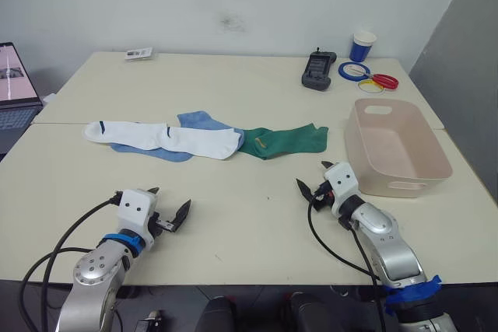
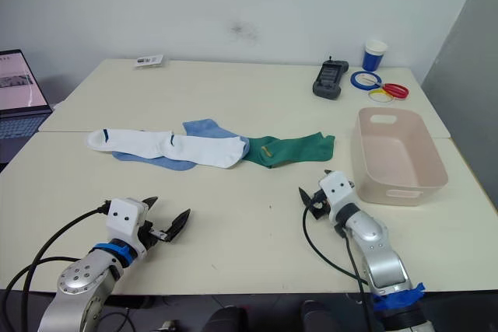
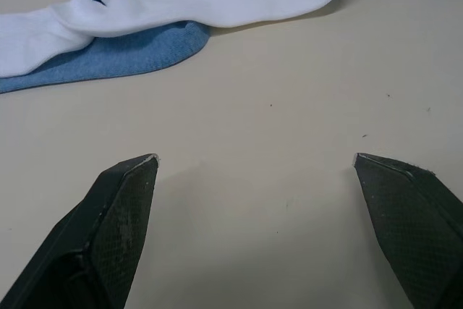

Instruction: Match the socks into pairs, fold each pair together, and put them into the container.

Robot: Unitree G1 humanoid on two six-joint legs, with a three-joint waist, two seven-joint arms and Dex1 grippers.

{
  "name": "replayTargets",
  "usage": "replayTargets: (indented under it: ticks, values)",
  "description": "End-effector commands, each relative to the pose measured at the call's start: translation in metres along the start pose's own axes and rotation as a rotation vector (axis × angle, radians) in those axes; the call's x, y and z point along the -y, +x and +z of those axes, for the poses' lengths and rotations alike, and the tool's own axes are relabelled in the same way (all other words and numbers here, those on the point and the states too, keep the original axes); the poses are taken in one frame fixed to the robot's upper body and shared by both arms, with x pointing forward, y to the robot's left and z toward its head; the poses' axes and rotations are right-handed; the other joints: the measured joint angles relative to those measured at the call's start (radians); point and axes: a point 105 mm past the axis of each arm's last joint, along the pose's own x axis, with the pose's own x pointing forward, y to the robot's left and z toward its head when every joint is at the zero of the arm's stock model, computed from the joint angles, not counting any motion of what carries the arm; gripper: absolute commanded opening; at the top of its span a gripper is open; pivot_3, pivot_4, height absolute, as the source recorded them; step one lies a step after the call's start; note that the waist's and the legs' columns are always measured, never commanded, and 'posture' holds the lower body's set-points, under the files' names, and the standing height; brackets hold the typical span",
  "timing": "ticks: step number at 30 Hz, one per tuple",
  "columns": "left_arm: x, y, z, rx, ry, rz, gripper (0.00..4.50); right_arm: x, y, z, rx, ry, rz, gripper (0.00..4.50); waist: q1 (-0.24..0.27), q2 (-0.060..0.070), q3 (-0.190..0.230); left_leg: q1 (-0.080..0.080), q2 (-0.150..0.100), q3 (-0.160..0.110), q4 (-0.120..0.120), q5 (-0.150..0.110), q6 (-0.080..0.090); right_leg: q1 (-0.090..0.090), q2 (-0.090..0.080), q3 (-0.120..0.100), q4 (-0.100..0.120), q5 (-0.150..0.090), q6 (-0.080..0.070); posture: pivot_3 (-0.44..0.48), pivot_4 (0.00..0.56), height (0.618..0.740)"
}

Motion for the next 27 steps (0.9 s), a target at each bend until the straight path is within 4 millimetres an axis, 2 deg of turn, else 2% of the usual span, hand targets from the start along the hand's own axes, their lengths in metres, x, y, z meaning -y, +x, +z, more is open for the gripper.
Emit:
replayTargets:
  ticks: [1,5,10,14,17,27]
  values:
    - [0.006,0.004,0.007,0.03,0.011,-0.035,4.5,0.006,-0.001,0.015,0.054,0.002,-0.029,4.46,0.0,0.0,0.0,0.0,0.0,0.0,0.0,0.0,0.0,0.0,0.0,0.0,0.0,0.0,0.0,0.0,0.15,0.74]
    - [0.007,0.008,0.005,0.032,0.03,-0.056,4.5,-0.001,-0.005,0.014,0.05,-0.004,-0.009,4.46,0.0,0.0,0.0,0.0,0.0,0.0,0.0,0.0,0.0,0.0,0.0,0.0,0.0,0.0,0.0,0.0,0.15,0.74]
    - [0.005,0.013,0.006,0.038,0.033,-0.052,4.5,0.003,-0.007,0.011,0.038,0.011,-0.041,4.46,0.0,0.0,0.0,0.0,0.0,0.0,0.0,0.0,0.0,0.0,0.0,0.0,0.0,0.0,0.0,0.0,0.15,0.74]
    - [0.006,0.012,0.005,0.037,0.051,-0.07,4.5,-0.006,-0.008,0.012,0.042,-0.009,0.007,4.46,0.0,0.0,0.0,0.0,0.0,0.0,0.0,0.0,0.0,0.0,0.0,0.0,0.0,0.0,0.0,0.0,0.15,0.74]
    - [0.011,0.012,0.003,0.033,0.058,-0.086,4.5,-0.003,-0.011,0.008,0.027,0.003,-0.005,4.46,0.0,0.0,0.0,0.0,0.0,0.0,0.0,0.0,0.0,0.0,0.0,0.0,0.0,0.0,0.0,0.0,0.15,0.74]
    - [0.011,0.014,0.008,0.047,0.06,-0.104,4.5,-0.006,-0.015,0.01,0.032,0.069,0.041,4.46,0.0,0.0,0.0,0.0,0.0,0.0,0.001,0.0,0.0,0.001,0.0,0.0,0.001,0.0,0.0,0.0,0.15,0.74]
